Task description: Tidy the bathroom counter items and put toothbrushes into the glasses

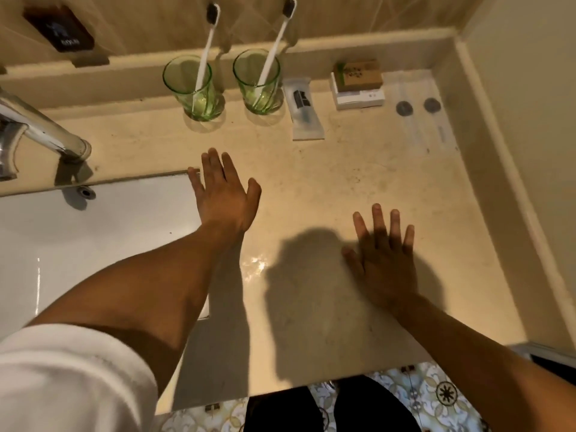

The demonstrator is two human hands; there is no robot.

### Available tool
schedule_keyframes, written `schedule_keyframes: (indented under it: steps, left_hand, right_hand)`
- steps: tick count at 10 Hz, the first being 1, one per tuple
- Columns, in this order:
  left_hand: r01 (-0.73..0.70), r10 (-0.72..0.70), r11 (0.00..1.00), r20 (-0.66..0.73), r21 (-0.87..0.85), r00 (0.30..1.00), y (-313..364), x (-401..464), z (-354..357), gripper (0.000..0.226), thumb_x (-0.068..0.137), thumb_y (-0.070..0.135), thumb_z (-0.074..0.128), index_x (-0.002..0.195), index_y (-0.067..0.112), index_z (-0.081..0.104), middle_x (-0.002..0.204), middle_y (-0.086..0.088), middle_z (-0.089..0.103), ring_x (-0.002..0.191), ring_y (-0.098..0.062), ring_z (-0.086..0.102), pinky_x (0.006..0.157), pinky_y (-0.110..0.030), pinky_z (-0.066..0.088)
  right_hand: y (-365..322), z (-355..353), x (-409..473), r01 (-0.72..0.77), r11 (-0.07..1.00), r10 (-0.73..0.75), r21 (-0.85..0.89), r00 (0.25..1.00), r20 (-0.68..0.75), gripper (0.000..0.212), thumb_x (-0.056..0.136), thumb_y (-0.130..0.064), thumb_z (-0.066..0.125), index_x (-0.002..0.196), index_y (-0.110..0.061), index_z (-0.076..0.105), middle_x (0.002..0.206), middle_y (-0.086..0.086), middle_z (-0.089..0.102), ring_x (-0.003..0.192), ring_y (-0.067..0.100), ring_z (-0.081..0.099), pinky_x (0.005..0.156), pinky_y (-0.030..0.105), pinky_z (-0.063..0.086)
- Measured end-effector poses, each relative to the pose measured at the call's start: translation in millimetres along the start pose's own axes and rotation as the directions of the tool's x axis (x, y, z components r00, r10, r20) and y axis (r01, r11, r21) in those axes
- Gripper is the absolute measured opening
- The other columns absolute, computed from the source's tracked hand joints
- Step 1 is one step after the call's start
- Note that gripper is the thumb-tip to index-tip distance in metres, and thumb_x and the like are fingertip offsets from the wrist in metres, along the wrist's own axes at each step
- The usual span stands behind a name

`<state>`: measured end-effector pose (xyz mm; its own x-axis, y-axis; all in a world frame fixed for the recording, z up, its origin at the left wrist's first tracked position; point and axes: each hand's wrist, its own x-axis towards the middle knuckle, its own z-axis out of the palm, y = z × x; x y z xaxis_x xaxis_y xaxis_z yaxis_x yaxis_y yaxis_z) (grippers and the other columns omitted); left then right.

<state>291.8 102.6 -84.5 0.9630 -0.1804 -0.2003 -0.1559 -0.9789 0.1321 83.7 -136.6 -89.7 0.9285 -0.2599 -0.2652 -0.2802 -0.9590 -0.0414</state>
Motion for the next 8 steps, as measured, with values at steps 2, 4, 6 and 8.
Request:
schedule_keyframes:
  steps: [2,4,6,8]
  left_hand:
    - [-0.235,0.220,0.964,0.124,0.121,0.968,19,-89,-14,0.080,0.096,0.061,0.016,0.161,0.018,-0.003,0.169,-0.015,-0.010,0.155,-0.032,-0.016,0.122,-0.059,-0.010]
    - [-0.067,0.055,0.997,0.232,0.044,0.971,56,-185,-17,0.085,0.093,0.067,0.014,0.161,0.019,-0.006,0.168,-0.014,-0.014,0.154,-0.033,-0.019,0.122,-0.057,-0.015]
    - [0.084,-0.086,0.996,0.232,0.021,0.969,87,-244,-24,0.086,0.095,0.070,0.018,0.161,0.021,-0.008,0.169,-0.014,-0.013,0.155,-0.033,-0.015,0.122,-0.057,-0.012]
    - [0.084,-0.070,0.996,0.287,-0.039,0.956,91,-274,-27,0.082,0.095,0.069,0.019,0.161,0.027,-0.007,0.169,-0.007,-0.015,0.155,-0.032,-0.016,0.121,-0.058,-0.013]
  right_hand:
    - [-1,-12,-2,-0.009,1.000,0.007,0.017,0.996,0.086,0.072,0.098,-0.067,0.013,0.157,-0.032,-0.009,0.165,0.008,-0.021,0.150,0.040,-0.020,0.118,0.064,-0.004]
    - [15,-29,-27,0.037,0.998,-0.048,0.053,0.973,0.226,0.070,0.094,-0.070,0.000,0.153,-0.038,-0.021,0.160,0.001,-0.033,0.147,0.037,-0.029,0.117,0.062,-0.013]
    - [34,-32,-79,0.098,0.994,-0.107,0.045,0.942,0.319,0.072,0.092,-0.071,-0.002,0.152,-0.038,-0.022,0.161,0.000,-0.033,0.148,0.037,-0.027,0.117,0.062,-0.014]
    - [36,-48,-98,0.136,0.986,-0.157,0.097,0.955,0.252,0.072,0.090,-0.071,-0.003,0.153,-0.041,-0.018,0.161,-0.003,-0.030,0.149,0.035,-0.025,0.118,0.060,-0.015]
